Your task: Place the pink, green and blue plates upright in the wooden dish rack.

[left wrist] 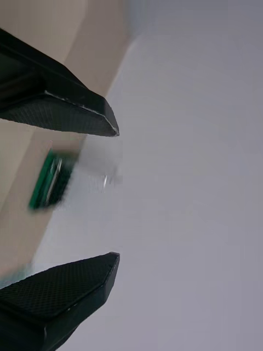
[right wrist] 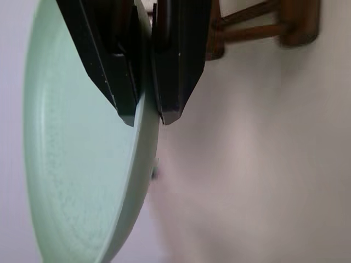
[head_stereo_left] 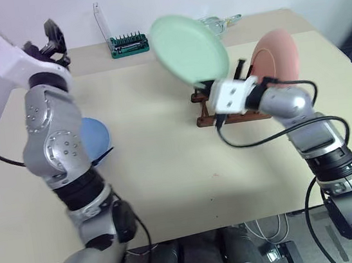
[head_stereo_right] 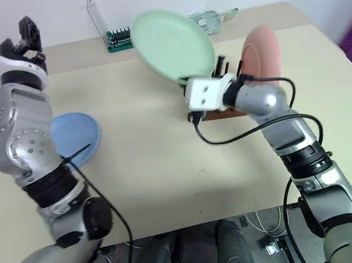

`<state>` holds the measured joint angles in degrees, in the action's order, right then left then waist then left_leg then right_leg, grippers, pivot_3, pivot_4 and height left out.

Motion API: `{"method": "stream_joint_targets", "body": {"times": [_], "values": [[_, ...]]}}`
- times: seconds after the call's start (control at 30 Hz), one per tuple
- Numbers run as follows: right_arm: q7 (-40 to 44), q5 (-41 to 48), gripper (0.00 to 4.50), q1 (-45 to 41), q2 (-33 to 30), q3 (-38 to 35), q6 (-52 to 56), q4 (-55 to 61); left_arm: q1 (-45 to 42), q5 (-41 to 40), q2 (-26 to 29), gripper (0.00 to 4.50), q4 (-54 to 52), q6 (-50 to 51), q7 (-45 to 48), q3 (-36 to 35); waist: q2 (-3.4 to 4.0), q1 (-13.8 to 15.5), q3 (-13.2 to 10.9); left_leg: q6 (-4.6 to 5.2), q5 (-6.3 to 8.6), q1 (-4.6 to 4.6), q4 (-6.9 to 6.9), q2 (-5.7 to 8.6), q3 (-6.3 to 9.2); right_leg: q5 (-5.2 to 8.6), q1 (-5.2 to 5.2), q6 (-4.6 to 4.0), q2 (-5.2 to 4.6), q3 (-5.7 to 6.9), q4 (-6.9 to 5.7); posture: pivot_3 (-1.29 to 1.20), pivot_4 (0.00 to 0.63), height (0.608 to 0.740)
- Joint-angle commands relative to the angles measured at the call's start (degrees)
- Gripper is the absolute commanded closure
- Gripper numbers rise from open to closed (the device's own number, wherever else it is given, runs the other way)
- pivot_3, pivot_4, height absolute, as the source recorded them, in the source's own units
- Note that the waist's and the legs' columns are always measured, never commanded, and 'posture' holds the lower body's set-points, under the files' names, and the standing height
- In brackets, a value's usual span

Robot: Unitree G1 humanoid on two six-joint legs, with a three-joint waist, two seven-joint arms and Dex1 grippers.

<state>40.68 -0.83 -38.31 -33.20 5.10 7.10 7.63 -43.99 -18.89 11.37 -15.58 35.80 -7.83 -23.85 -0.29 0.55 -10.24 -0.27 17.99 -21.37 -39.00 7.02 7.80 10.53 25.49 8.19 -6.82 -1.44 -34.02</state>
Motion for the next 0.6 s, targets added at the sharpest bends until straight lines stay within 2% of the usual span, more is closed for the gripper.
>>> {"method": "stream_joint_targets", "body": {"times": [0.03,0.1,0.17,0.33,0.6], "values": [[0.22,17.61,4.5,0.12,1.35,-10.86,18.41,9.85,5.21,3.02,5.61,1.08,0.77,-0.6,10.32,10.83,0.0,0.33,0.01,0.01,0.0,-0.01,-0.01,0.0,0.01,0.0,0.0,-0.01,0.0,0.0,-0.02,0.0,0.15,0.738],[-3.99,30.27,4.5,-0.91,3.49,-18.17,31.17,12.82,11.18,3.66,9.63,1.08,-0.69,-3.95,20.21,18.73,-0.01,0.33,0.02,0.04,0.02,-0.03,-0.08,0.02,0.1,-0.01,-0.08,-0.02,-0.01,0.02,-0.01,0.0,0.15,0.738],[-9.16,40.06,4.5,-2.59,5.38,-24.38,40.91,13.54,16.21,1.74,11.45,1.08,-2.32,-6.3,28.45,23.38,0.06,0.07,0.03,0.07,0.03,-0.02,-0.06,0.02,0.08,-0.03,-0.08,-0.05,-0.03,0.0,-0.02,0.0,0.15,0.738],[-18.54,52.39,4.5,-3.4,6.79,-30.49,53.58,13.65,22.76,-1.08,13.4,1.08,-5.18,-6.6,38.66,28.96,0.15,-0.15,-0.01,0.07,0.04,-0.05,0.06,-0.05,0.02,-0.01,0.1,-0.1,-0.02,-0.02,-0.02,0.0,0.15,0.738],[-28.67,57.37,4.5,-3.34,7.03,-32.63,57.06,9.97,24.37,-1.98,12.48,1.08,-7.27,-4.65,40.36,29.72,0.21,0.19,0.03,0.08,0.03,-0.04,0.02,-0.05,-0.04,-0.01,0.07,-0.09,-0.03,-0.03,-0.04,0.0,0.15,0.738]]}}
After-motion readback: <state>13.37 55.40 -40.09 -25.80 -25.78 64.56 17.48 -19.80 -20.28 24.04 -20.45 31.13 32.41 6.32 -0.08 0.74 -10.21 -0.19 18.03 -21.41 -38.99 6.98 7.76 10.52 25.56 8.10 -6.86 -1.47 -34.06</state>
